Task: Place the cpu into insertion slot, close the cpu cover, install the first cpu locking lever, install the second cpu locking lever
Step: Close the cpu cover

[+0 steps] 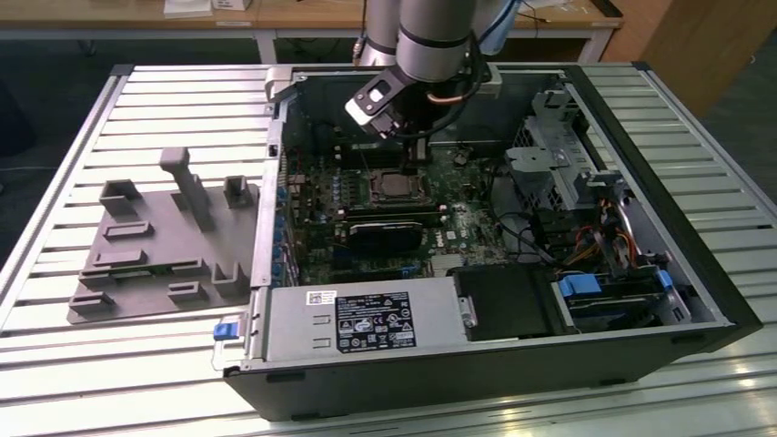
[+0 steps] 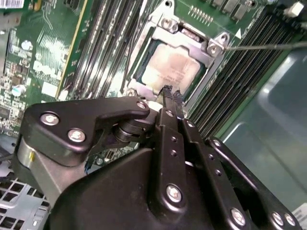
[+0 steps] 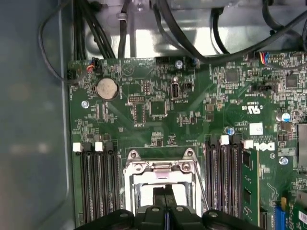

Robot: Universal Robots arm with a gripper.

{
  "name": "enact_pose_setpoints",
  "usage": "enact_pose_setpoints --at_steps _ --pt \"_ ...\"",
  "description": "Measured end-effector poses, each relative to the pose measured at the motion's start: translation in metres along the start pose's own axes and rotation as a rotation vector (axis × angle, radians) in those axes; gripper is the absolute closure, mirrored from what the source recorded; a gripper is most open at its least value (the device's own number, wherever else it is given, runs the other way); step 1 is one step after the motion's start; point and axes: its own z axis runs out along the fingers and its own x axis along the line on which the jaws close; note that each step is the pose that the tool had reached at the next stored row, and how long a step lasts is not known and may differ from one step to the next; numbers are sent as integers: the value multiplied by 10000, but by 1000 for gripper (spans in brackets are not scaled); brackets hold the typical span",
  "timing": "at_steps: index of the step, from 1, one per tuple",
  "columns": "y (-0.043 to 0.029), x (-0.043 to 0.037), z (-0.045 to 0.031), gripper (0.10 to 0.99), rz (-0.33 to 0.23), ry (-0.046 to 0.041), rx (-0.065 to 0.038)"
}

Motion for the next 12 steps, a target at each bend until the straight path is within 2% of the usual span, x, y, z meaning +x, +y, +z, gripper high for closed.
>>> enact_pose_setpoints --at_steps 6,12 --pt "-57 -16 31 984 -24 11 -162" --pt "-162 -23 37 984 -45 19 -297"
